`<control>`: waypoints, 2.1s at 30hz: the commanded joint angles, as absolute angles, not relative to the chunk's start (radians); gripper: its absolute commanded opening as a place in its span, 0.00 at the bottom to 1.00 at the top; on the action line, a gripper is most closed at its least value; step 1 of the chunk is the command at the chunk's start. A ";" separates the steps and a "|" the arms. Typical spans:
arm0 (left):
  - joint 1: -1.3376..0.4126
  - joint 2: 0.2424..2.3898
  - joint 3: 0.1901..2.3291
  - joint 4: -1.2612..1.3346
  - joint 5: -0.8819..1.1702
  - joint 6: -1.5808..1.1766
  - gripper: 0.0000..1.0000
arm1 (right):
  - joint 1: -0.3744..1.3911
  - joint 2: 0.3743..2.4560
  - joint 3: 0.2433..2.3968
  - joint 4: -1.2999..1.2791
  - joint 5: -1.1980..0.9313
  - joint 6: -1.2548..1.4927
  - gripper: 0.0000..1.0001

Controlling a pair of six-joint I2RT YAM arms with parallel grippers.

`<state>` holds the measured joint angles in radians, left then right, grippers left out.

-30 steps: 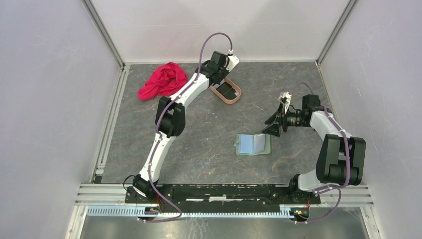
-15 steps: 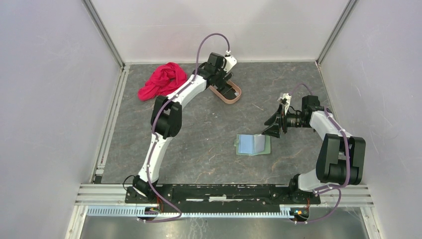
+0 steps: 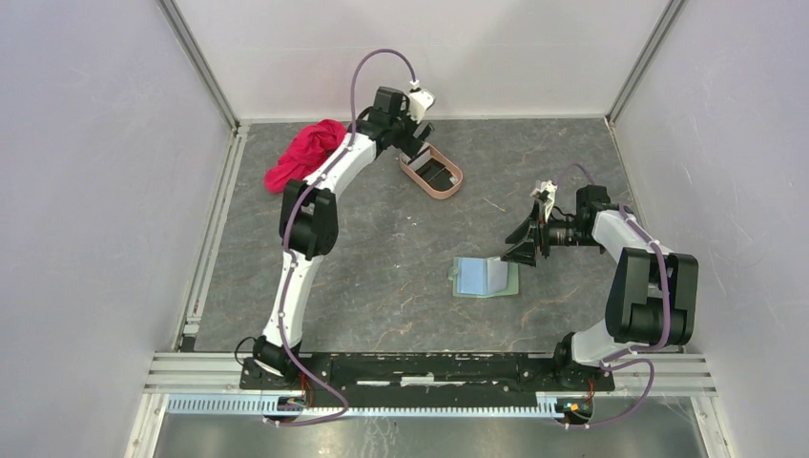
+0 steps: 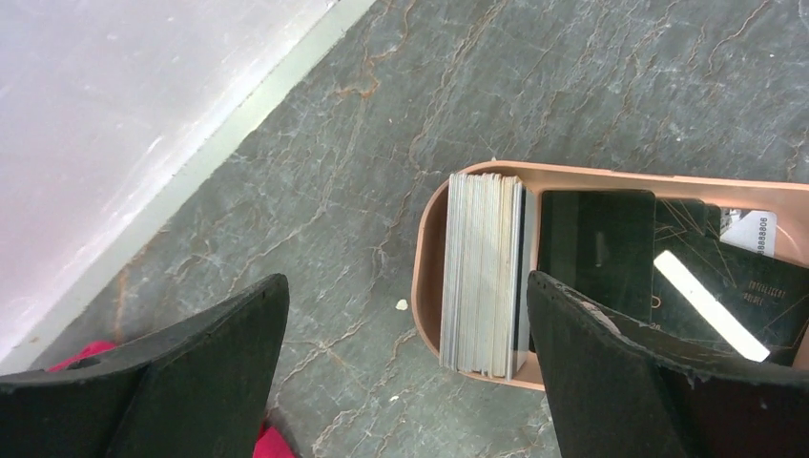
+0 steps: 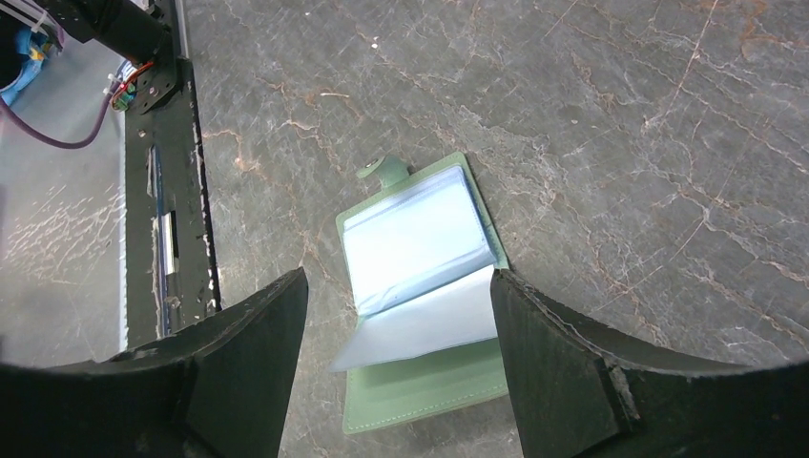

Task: Put the credit cards into the card holder
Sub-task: Move the storage box to the center of the board.

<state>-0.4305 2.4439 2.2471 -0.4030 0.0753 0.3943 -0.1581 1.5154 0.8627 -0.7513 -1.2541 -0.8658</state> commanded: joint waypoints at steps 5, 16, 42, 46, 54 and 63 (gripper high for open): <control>-0.403 2.502 2.289 -0.364 0.262 0.299 1.00 | -0.158 1.531 0.901 -0.773 -1.276 -0.911 0.77; -0.372 2.569 2.321 -0.348 0.334 0.223 0.96 | -0.158 1.534 0.904 -0.783 -1.275 -0.921 0.77; -0.372 2.123 1.708 -0.266 0.245 0.099 0.43 | -0.158 1.505 0.908 -0.826 -1.274 -0.968 0.77; -0.377 1.941 1.425 -0.155 0.218 0.015 0.45 | -0.157 1.502 0.906 -0.830 -1.276 -0.971 0.77; -0.382 1.799 1.191 -0.126 0.138 0.007 0.63 | -0.147 1.501 0.914 -0.852 -1.281 -0.994 0.78; -0.382 1.763 1.238 -0.148 0.078 0.029 0.83 | -0.146 1.502 0.914 -0.853 -1.278 -0.997 0.78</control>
<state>-0.3801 1.8076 1.1923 -0.1837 0.1200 0.0490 -0.1505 1.5303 0.8806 -0.8375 -1.2564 -0.9592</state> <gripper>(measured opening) 0.828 0.775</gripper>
